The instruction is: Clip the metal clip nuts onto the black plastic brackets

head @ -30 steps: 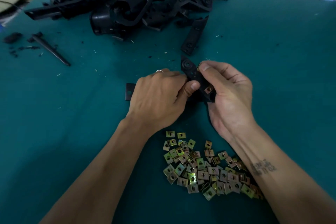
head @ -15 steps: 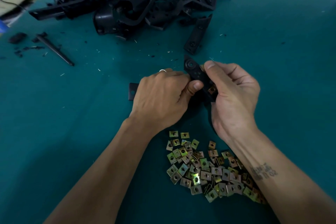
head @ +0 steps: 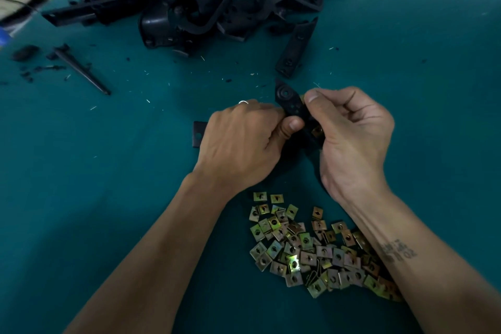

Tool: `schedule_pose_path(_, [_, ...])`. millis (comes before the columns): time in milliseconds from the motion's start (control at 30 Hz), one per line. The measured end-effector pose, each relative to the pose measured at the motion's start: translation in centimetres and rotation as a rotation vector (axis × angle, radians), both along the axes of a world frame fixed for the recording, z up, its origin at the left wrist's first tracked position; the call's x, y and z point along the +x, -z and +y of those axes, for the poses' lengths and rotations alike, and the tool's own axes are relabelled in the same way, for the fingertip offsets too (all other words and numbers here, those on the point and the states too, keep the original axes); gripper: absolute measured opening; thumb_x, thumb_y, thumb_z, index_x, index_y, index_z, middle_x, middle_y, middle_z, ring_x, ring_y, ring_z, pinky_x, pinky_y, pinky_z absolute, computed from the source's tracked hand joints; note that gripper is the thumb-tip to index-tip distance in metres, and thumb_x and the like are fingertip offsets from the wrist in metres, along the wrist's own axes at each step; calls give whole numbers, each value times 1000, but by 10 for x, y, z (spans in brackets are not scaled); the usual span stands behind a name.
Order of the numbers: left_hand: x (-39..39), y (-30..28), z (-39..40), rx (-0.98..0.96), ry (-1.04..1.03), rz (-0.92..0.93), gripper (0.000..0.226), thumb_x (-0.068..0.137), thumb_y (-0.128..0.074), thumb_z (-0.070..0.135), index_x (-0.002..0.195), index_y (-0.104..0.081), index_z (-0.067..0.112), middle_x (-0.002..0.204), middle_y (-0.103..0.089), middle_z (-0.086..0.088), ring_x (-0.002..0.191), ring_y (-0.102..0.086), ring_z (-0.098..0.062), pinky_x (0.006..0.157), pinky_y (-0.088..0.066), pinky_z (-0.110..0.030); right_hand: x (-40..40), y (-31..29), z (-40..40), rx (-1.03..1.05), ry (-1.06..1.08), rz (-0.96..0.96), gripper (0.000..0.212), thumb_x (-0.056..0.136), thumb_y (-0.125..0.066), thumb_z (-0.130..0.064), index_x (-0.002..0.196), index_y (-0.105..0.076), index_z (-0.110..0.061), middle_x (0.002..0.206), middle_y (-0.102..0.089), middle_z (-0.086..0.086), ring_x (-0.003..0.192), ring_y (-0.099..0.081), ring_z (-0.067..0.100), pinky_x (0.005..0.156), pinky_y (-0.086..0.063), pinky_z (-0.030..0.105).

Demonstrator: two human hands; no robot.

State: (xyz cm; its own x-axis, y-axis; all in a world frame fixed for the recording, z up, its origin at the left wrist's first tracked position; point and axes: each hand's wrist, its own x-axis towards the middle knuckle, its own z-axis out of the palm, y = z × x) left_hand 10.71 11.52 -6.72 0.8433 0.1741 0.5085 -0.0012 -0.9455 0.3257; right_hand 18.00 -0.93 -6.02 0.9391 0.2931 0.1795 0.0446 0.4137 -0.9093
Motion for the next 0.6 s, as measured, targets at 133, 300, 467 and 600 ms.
schedule_pose_path(133, [1,1,0,-11,5,-7,45,102,-31,52,69,-36,23,68,-40,10,60,-45,-23,54,-26,-32,1,-1,0,-1,6,-20,34,85,-72,11,67,-73,-18,66,-70,-3,65,-61,8,65,-52,18])
schedule_pose_path(300, [1,2,0,-20,4,-19,45,102,-31,51,67,-36,22,67,-38,9,60,-34,-17,54,-23,-31,2,-1,1,-20,-3,-69,35,83,-67,15,67,-70,-16,69,-72,-4,66,-62,8,63,-51,17])
schedule_pose_path(467, [1,1,-1,-31,7,15,48,102,-28,53,67,-37,22,66,-42,9,59,-41,-21,54,-23,-32,8,-1,-2,-55,-16,-106,33,82,-68,13,68,-70,-17,73,-73,0,72,-63,15,71,-52,24])
schedule_pose_path(600, [0,0,0,-36,15,28,48,102,-27,54,67,-36,23,66,-43,8,61,-48,-25,54,-26,-33,9,2,-1,-45,-21,-102,32,83,-68,13,69,-70,-16,73,-73,0,72,-63,14,71,-53,24])
